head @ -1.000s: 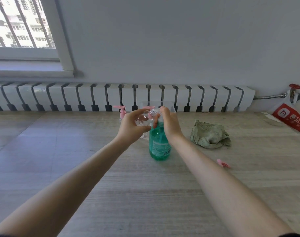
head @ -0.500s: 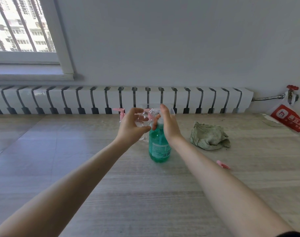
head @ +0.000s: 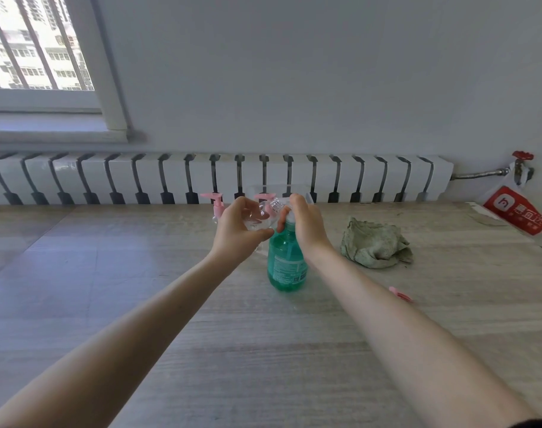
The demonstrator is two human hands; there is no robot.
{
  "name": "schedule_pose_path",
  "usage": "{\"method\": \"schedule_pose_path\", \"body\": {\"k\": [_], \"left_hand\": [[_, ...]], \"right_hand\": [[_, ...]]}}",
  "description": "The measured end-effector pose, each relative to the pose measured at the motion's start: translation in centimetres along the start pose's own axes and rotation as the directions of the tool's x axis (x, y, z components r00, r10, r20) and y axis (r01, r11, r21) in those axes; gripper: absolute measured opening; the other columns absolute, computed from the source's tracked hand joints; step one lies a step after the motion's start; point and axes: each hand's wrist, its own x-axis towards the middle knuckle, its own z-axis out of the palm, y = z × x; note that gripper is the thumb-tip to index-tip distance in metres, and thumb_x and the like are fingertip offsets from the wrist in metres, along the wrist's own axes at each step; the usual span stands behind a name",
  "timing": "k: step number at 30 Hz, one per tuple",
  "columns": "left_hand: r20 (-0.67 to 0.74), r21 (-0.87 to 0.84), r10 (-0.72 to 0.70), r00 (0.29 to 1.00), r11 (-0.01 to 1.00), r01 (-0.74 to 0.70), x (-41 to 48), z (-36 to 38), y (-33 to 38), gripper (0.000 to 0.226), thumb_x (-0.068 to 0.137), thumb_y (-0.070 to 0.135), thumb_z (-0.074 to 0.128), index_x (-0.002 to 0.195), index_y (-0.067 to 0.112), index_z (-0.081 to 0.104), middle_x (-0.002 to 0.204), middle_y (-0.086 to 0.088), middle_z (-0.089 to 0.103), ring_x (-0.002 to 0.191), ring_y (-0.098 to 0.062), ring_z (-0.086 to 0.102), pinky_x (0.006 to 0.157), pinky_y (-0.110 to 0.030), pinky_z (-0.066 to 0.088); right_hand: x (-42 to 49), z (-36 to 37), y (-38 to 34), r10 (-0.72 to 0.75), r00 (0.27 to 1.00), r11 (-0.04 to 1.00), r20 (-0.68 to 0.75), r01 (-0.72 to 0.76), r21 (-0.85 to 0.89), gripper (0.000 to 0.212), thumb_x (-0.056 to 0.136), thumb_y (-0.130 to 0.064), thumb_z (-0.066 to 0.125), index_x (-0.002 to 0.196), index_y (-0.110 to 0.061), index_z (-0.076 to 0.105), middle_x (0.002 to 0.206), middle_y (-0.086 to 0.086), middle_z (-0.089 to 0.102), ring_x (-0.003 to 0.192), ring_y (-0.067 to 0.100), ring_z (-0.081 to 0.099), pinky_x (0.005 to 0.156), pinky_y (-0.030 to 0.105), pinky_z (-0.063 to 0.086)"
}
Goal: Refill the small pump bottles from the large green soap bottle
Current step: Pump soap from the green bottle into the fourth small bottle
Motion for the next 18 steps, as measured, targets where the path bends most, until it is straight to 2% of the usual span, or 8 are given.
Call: {"method": "schedule_pose_path", "body": {"k": [4, 8, 12, 18], "left_hand": [[-0.002, 0.003, -0.014, 1.0, 1.0, 0.014, 0.0, -0.42, -0.08, 0.042, 0.065, 0.004, 0.081, 0.098, 0.014, 0.057, 0.099, -0.005, 0.066, 0.096, -0.018, 0.063, 0.091, -0.041, 0.052], [0.001, -0.005, -0.018, 1.0, 1.0, 0.018, -0.1, -0.84, 0.05, 0.042, 0.066, 0.003, 0.081, 0.097, 0.015, 0.056, 0.099, -0.005, 0.066, 0.096, -0.016, 0.063, 0.092, -0.04, 0.052], [0.007, -0.02, -0.028, 1.0, 0.999, 0.028, 0.06, -0.69, 0.43, 0.044, 0.066, 0.007, 0.082, 0.099, 0.013, 0.055, 0.101, -0.004, 0.066, 0.098, -0.016, 0.063, 0.091, -0.04, 0.053], [0.018, -0.042, -0.046, 0.999, 0.998, 0.046, -0.15, -0.64, 0.54, 0.044, 0.066, 0.006, 0.082, 0.1, 0.012, 0.054, 0.101, -0.005, 0.066, 0.096, -0.015, 0.064, 0.089, -0.041, 0.054]], "right_hand": [[0.17, 0.06, -0.18, -0.019, 0.999, 1.0, 0.049, 0.02, -0.017, 0.048, 0.077, -0.048, 0.03, 0.047, -0.015, 0.048, 0.052, -0.002, 0.054, 0.062, 0.016, 0.049, 0.091, 0.046, 0.042], [0.51, 0.39, 0.08, -0.047, 0.997, 0.997, 0.068, 0.05, -0.05, 0.059, 0.073, -0.061, 0.028, 0.047, -0.013, 0.051, 0.068, 0.018, 0.062, 0.073, 0.025, 0.056, 0.098, 0.046, 0.04], [0.76, 0.48, 0.2, -0.028, 0.997, 0.999, 0.068, 0.031, -0.04, 0.076, 0.068, -0.079, 0.019, 0.049, -0.013, 0.052, 0.064, 0.01, 0.063, 0.082, 0.03, 0.061, 0.101, 0.049, 0.035], [0.57, 0.51, 0.02, -0.023, 0.995, 1.0, 0.094, 0.025, -0.014, 0.079, 0.065, -0.085, 0.015, 0.043, -0.018, 0.051, 0.055, 0.002, 0.06, 0.073, 0.024, 0.059, 0.102, 0.052, 0.034]]}}
